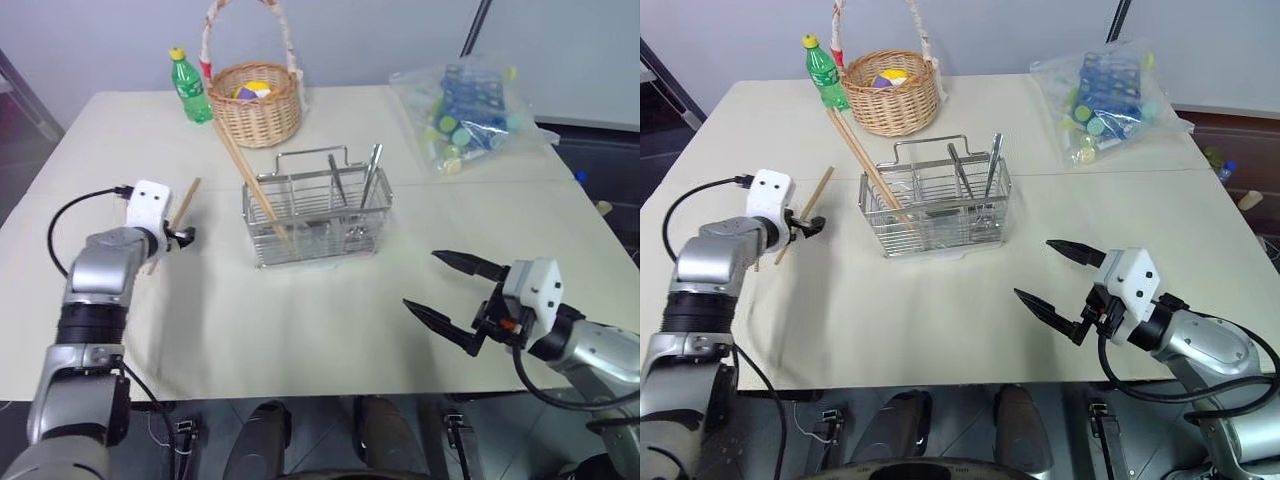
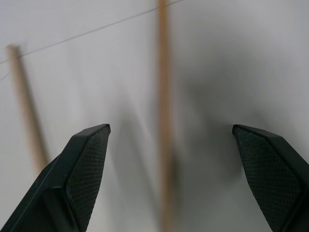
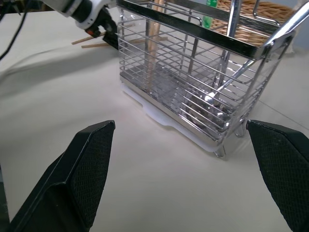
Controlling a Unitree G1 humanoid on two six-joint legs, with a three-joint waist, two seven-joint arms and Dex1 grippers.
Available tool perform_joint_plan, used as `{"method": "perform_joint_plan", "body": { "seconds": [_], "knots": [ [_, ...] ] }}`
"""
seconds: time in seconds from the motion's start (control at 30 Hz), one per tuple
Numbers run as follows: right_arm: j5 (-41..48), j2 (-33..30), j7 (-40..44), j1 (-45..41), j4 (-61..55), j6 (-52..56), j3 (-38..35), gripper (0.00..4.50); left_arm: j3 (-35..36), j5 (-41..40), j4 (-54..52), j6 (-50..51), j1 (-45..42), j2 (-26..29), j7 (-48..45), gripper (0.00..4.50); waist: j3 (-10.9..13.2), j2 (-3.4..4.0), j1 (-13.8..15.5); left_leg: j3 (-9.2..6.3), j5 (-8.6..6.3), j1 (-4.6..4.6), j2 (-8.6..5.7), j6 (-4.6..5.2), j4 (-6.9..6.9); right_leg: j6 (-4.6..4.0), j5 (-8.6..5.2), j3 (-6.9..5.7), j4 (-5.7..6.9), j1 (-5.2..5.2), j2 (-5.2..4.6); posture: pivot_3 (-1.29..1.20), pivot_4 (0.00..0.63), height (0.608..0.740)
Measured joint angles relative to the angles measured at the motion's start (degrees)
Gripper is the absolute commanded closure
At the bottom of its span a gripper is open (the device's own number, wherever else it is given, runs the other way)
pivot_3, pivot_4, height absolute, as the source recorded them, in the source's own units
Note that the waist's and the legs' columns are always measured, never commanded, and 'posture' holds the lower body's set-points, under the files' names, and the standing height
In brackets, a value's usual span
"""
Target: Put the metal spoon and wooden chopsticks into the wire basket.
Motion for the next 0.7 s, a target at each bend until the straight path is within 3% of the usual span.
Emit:
{"method": "perform_joint_plan", "body": {
  "seconds": [0.17, 0.57, 0.67, 0.7],
  "knots": [
    [-0.19, 0.23, 0.01, -0.97, 0.89, -0.05, 0.13, 0.04, -0.62, 0.46, 2.33, 3.01, -1.46, 3.23, -2.1, 0.24, 0.0, -0.01, 0.24, 0.0, 0.0, -0.01, 0.0, 0.0, 0.01, 0.0, 0.0, 0.0, 0.01, 0.01, 0.0, 0.0, 0.15, 0.74],
    [-0.49, 0.66, -0.08, -1.06, 1.14, -0.01, 0.28, 0.04, -2.23, 0.61, 1.52, 6.4, -2.32, 4.29, -7.4, 0.24, -0.01, 0.01, 0.31, 0.0, 0.0, 0.0, 0.0, 0.0, 0.02, 0.0, 0.0, 0.0, 0.03, 0.02, 0.0, 0.0, 0.15, 0.74],
    [-0.49, 0.66, -0.4, -0.68, 1.12, 0.01, 0.24, 0.0, -2.29, 0.79, 1.57, 6.81, -2.76, 3.9, -7.43, 1.06, -0.01, 0.01, 0.31, 0.0, 0.0, -0.01, -0.01, 0.0, 0.02, 0.0, 0.0, 0.0, 0.03, 0.02, 0.0, 0.0, 0.15, 0.74],
    [-0.48, 0.66, -0.52, -0.6, 1.1, 0.04, 0.24, 0.0, -2.29, 0.74, 1.54, 7.24, -2.94, 3.49, -7.49, 1.53, -0.01, 0.01, 0.31, 0.0, 0.0, -0.01, -0.01, 0.0, 0.02, 0.0, 0.0, 0.0, 0.03, 0.02, 0.0, 0.0, 0.15, 0.74]
  ]
}}
